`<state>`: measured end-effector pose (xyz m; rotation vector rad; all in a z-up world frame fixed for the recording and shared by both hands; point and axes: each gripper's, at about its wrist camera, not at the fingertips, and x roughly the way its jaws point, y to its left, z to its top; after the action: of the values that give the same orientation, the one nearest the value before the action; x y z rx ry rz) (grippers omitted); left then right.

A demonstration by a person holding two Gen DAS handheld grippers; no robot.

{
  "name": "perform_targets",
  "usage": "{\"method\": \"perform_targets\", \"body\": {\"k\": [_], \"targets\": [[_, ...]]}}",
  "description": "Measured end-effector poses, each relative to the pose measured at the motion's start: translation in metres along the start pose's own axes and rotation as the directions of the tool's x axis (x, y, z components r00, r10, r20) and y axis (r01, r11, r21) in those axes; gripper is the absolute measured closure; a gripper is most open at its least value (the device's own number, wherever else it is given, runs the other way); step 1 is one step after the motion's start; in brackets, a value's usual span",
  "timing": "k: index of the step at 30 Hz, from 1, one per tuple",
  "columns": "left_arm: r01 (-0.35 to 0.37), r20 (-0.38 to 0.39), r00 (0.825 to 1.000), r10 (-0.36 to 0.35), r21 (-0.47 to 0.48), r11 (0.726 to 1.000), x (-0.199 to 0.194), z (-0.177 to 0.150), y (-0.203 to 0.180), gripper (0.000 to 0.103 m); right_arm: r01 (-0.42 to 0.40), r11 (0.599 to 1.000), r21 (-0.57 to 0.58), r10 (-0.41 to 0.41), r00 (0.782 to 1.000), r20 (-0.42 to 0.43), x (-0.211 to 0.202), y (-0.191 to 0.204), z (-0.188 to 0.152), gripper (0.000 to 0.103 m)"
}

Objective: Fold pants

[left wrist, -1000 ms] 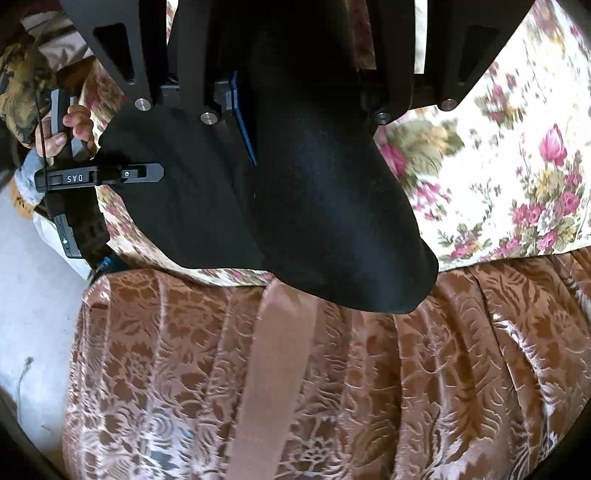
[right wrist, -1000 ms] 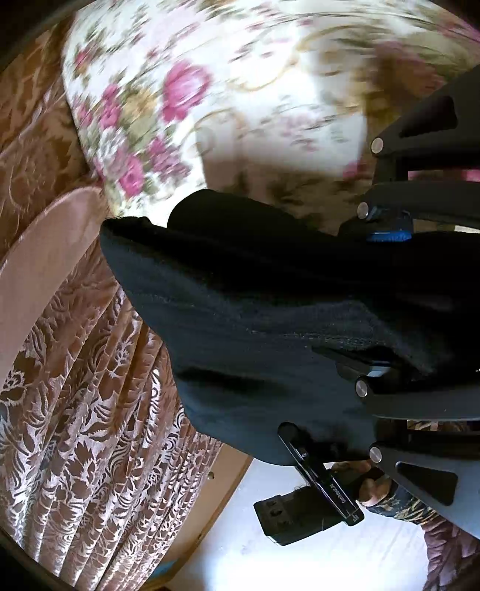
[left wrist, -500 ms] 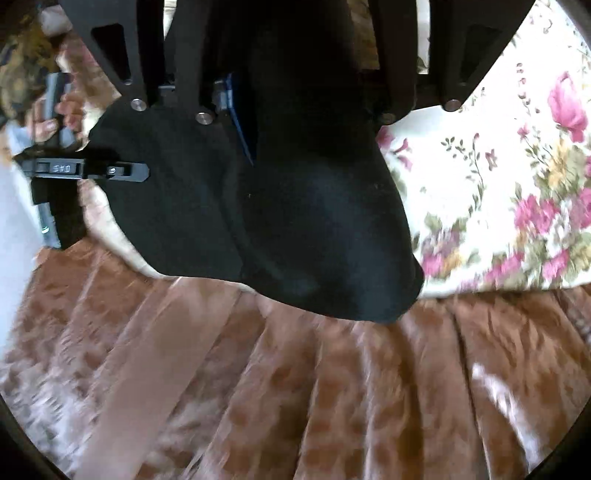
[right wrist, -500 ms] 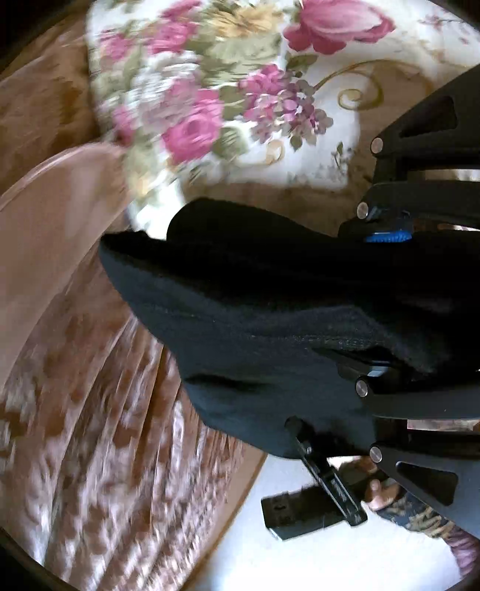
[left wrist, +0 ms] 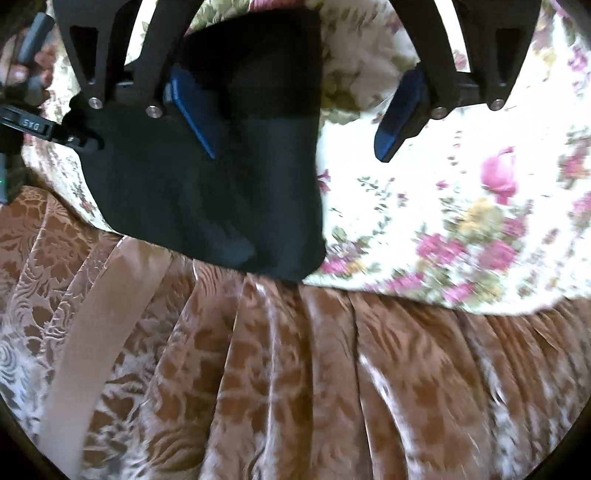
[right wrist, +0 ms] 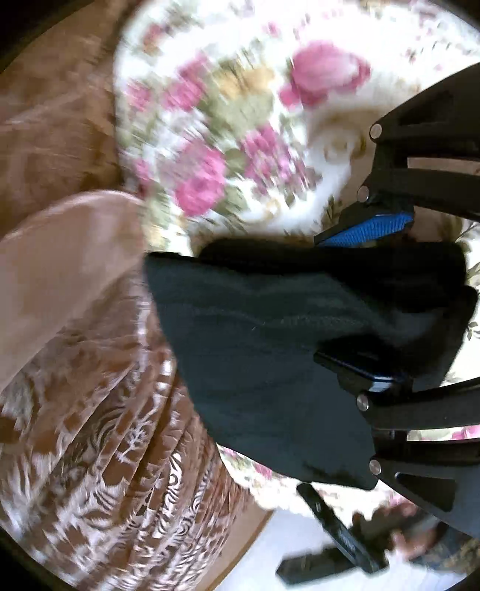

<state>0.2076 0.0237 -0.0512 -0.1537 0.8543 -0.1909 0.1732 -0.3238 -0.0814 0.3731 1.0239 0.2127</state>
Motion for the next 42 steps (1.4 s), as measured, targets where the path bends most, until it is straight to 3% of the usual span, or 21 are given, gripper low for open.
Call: {"method": "perform_targets", "body": {"k": [5,12,18,21,30,35,38,42], "targets": [[-0.073,0.082,0.994,0.071,0.025,0.997,-0.043,-0.025,-0.016,0.009,0.120,0.991,-0.053,-0.113,0.985,0.127,-0.036,0.031,-0.022,0.046],[-0.139,0.163,0.978,0.130,0.044,0.989,-0.091,-0.062,-0.032,0.004,0.210,0.972,-0.105,-0.182,0.956,0.229,-0.068,0.076,-0.058,0.046],[-0.127,0.187,0.975,0.117,0.039,0.991,-0.119,-0.086,-0.038,0.002,0.255,0.957,-0.141,-0.215,0.945,0.248,-0.075,0.110,-0.093,0.046],[-0.155,0.201,0.969,0.140,0.061,0.986,-0.127,-0.096,-0.042,0.001,0.266,0.952,-0.149,-0.225,0.943,0.245,-0.075,0.120,-0.108,0.046],[-0.155,0.179,0.973,0.146,0.040,0.987,-0.140,-0.119,-0.040,0.000,0.290,0.943,-0.162,-0.249,0.941,0.230,-0.077,0.133,-0.145,0.046],[-0.157,0.173,0.973,0.150,0.024,0.987,-0.142,-0.131,-0.037,0.000,0.349,0.925,-0.151,-0.298,0.912,0.280,-0.087,0.137,-0.161,0.046],[-0.214,0.197,0.958,0.207,0.016,0.977,-0.147,-0.136,-0.039,0.000,0.359,0.923,-0.137,-0.306,0.903,0.301,-0.093,0.138,-0.165,0.046],[-0.261,0.225,0.942,0.248,0.029,0.965,-0.151,-0.142,-0.042,0.000,0.355,0.922,-0.153,-0.299,0.907,0.297,-0.095,0.140,-0.168,0.046]]}}
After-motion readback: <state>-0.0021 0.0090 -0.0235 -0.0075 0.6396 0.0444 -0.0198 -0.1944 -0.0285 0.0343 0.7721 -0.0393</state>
